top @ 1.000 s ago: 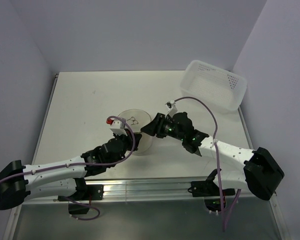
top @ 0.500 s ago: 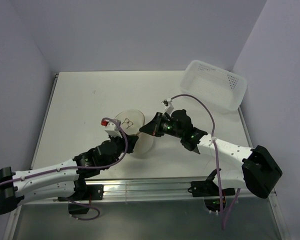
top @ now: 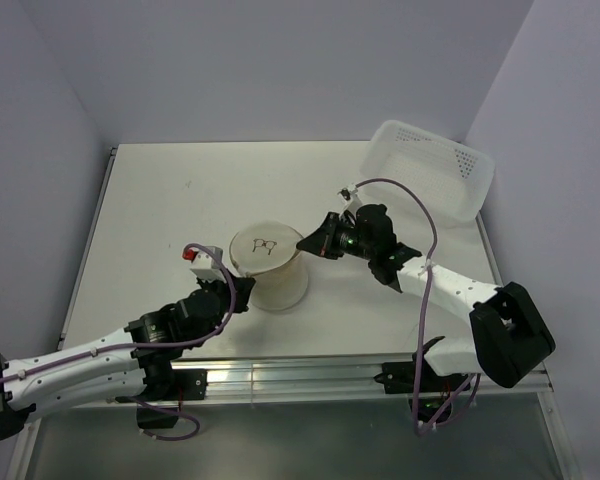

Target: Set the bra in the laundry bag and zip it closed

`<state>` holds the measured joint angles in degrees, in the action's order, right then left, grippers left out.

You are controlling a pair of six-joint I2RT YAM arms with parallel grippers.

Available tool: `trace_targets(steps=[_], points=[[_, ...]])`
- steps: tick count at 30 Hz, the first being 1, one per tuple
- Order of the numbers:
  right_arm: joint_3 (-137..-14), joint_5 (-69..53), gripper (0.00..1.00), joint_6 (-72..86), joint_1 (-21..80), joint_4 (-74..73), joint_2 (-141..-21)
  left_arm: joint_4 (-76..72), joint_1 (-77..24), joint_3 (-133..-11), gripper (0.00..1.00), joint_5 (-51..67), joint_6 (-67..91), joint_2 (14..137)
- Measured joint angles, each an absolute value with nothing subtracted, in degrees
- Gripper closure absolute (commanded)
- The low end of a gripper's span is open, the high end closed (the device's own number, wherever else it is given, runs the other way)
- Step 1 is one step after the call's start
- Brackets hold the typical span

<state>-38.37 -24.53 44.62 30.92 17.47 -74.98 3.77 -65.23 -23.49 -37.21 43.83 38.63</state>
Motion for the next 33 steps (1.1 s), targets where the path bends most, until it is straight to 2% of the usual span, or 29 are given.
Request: trace_targets(steps=[2, 3, 5, 6, 9, 12, 18, 22, 24, 28, 33], points=[[-38.61, -24.71, 1.00, 44.03, 30.92, 17.08, -75.02, 4.27, -65.23, -23.49, 1.00, -37.71, 43.83, 38.94], [-38.94, -24.80, 0.92, 43.81, 30.92, 16.71, -75.13, 4.45, -65.23, -23.49, 1.00, -37.80, 43.83, 38.98], [-40.36, -24.93, 0.71, 43.35, 30.94, 15.09, -75.55, 4.32, -65.23, -23.49, 1.00, -37.67, 43.79, 38.87], [-41.10, -24.47, 0.49, 42.96, 30.98, 14.11, -75.59, 4.05, -65.23, -23.49, 1.00, -37.54, 43.75, 38.83], [-41.80, -20.23, 0.26, 41.78, 30.98, 12.32, -74.54, 3.36, -65.23, -23.49, 1.00, -37.52, 43.72, 39.13], [-40.71, -15.90, 0.25, 41.19, 31.97, 9.45, -70.13, 0.08, -65.23, -23.51, 1.00, -36.93, 43.81, 41.43], [-32.08, -11.86, 0.27, 44.69, 40.40, 10.90, -56.95, -7.27, -65.25, -23.53, 1.00, -34.13, 44.18, 47.11], [-30.89, -12.03, 0.28, 47.16, 43.81, 12.97, -60.53, -9.82, -65.56, -23.57, 1.00, -32.47, 44.23, 50.22], [-30.92, -12.05, 0.33, 47.79, 44.34, 13.58, -63.22, -10.33, -65.84, -23.57, 1.00, -32.01, 44.25, 50.68], [-31.09, -12.03, 0.36, 48.62, 44.49, 14.72, -66.72, -11.20, -66.04, -23.57, 1.00, -31.29, 44.25, 50.74], [-33.12, -11.81, 0.22, 48.60, 44.49, 15.00, -67.31, -11.51, -66.04, -23.57, 1.00, -30.87, 44.31, 50.74]])
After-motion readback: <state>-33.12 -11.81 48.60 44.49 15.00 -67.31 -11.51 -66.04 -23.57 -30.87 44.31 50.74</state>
